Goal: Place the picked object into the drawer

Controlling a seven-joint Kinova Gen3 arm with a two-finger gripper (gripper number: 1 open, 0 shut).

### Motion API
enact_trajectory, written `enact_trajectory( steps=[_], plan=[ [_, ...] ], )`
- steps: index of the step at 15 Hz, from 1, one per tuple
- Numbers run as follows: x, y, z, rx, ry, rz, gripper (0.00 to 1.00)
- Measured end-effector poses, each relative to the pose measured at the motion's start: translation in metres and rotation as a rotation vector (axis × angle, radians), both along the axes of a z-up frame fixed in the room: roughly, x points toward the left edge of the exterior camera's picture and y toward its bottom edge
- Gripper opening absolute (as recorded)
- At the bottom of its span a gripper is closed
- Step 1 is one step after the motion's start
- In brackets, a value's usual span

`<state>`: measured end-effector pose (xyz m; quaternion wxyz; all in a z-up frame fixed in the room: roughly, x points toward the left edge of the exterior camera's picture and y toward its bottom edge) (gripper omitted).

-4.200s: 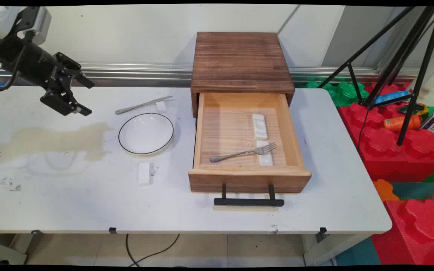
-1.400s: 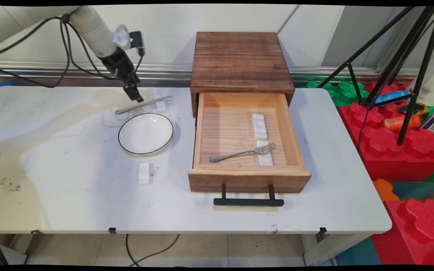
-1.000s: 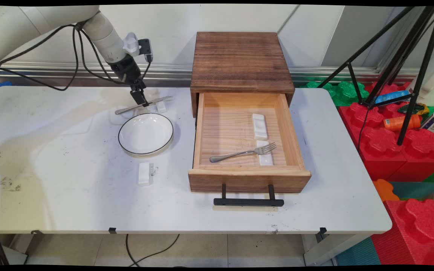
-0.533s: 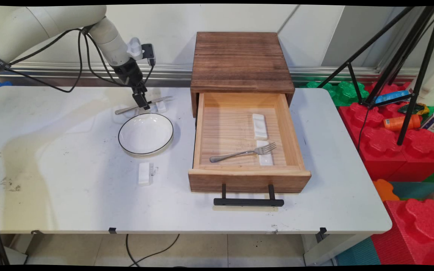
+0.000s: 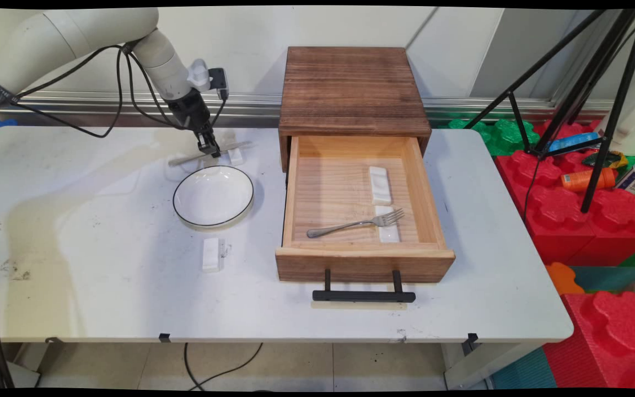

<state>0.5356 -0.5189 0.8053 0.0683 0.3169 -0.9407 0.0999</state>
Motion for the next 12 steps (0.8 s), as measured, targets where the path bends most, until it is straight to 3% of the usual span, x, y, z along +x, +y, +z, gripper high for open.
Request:
enact_trajectory(
  steps=[4, 9, 12],
  plan=[
    [0.000, 0.003, 0.002, -0.009, 0.007, 0.016, 0.00],
    [0.002, 0.012, 0.015, -0.055, 0.020, 0.082, 0.00],
    [0.005, 0.024, 0.036, -0.110, 0.026, 0.148, 0.00]
  ],
)
